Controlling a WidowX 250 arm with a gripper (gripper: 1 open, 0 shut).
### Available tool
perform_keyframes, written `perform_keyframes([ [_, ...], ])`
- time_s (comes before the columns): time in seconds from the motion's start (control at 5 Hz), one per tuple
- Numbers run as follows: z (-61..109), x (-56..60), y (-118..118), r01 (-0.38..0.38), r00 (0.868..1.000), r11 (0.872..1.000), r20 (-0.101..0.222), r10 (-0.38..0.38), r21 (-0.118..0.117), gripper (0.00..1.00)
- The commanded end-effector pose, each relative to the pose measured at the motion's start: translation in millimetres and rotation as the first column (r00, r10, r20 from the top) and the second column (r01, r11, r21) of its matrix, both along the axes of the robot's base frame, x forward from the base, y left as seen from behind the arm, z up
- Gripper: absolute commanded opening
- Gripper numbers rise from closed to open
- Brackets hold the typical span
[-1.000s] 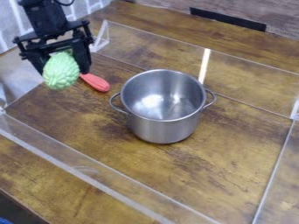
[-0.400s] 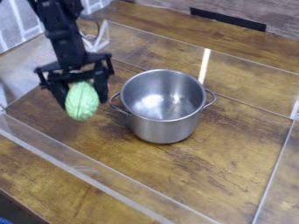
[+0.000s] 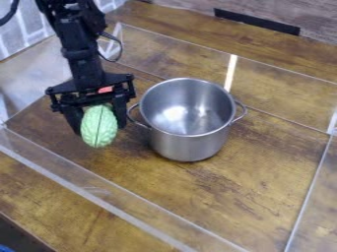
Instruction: Remove the green object from the silver pot and put it on the table
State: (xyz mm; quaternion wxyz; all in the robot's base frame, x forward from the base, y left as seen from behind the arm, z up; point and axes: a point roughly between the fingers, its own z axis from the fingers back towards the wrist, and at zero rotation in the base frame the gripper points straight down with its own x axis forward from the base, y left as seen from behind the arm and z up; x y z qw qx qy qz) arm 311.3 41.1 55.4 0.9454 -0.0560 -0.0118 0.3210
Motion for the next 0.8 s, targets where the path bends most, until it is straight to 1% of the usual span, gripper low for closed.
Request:
perform_keyframes([
  [0.0, 15.4, 5.2, -9, 0.022, 0.999, 1.000, 0.033, -0.022, 0.016, 0.00],
  [0.4, -10.0, 2.4, -10, 0.029, 0.999, 0.999, 0.013, -0.030, 0.022, 0.00],
  [0.6, -17.9, 3.5, 4, -0.010, 1.000, 1.000, 0.005, 0.010, 0.023, 0.00],
])
